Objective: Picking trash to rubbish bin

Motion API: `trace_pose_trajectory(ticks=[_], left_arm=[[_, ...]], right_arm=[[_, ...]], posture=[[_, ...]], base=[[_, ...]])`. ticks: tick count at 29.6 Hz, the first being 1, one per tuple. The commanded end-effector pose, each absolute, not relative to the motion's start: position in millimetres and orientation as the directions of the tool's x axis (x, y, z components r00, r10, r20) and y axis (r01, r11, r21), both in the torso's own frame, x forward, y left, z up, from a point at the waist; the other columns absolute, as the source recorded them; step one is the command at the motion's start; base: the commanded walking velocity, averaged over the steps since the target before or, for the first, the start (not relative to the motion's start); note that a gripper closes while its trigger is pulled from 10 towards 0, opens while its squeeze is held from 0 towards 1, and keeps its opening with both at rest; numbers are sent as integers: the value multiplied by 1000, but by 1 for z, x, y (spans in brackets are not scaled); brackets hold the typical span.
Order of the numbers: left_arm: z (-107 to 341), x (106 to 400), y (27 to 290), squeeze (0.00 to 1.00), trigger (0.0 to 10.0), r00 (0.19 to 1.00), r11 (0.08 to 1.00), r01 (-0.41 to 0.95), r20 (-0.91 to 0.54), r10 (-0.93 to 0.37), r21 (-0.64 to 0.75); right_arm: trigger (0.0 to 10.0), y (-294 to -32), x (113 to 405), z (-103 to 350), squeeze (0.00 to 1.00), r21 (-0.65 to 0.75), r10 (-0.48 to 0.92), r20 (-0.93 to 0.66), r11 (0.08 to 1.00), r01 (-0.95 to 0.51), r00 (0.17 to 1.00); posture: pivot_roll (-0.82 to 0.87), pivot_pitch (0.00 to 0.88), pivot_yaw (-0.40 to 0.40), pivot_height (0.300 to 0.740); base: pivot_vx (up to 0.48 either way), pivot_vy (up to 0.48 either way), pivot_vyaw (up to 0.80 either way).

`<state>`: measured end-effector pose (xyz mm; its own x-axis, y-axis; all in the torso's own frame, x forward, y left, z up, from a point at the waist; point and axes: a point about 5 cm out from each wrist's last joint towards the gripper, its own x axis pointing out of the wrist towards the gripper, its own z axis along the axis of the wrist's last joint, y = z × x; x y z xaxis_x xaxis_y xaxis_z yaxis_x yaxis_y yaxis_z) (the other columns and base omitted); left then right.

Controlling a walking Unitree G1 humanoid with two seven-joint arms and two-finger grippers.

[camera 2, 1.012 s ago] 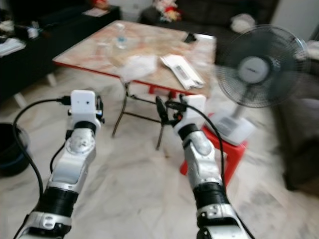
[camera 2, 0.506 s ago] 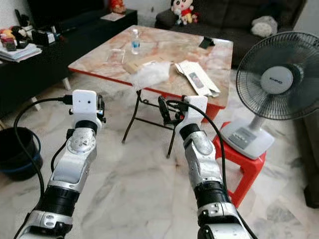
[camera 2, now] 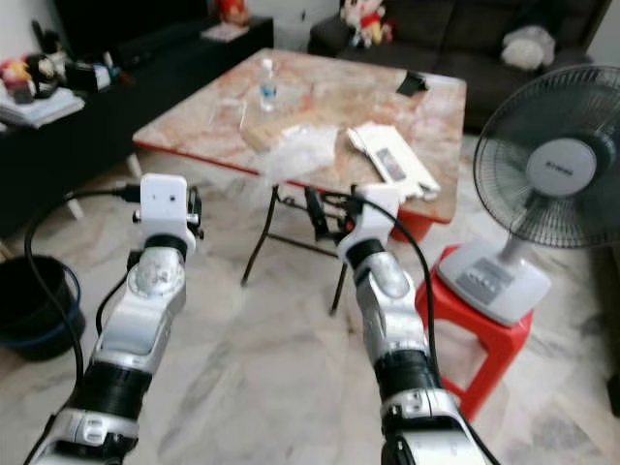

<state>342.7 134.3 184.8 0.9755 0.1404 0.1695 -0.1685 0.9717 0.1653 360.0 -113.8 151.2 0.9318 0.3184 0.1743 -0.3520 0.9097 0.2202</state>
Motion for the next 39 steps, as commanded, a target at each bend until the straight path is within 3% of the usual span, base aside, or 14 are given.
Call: trace_pose_trajectory(ticks=[1,39], left_arm=[[191,343,140,0,10000,970,965,-189,188,155,180],[188,343,137,0,10000,971,962,-184,192,145,200]], right_arm=[[10000,-106,362,158,0,220,335,194,901,-374,922],[10000,-104,365,165,0,203,357,222,893,-401,908]], posture=[[61,0,-51,740],[33,0,-76,740]], base=[[386,0,0],[392,0,-42]])
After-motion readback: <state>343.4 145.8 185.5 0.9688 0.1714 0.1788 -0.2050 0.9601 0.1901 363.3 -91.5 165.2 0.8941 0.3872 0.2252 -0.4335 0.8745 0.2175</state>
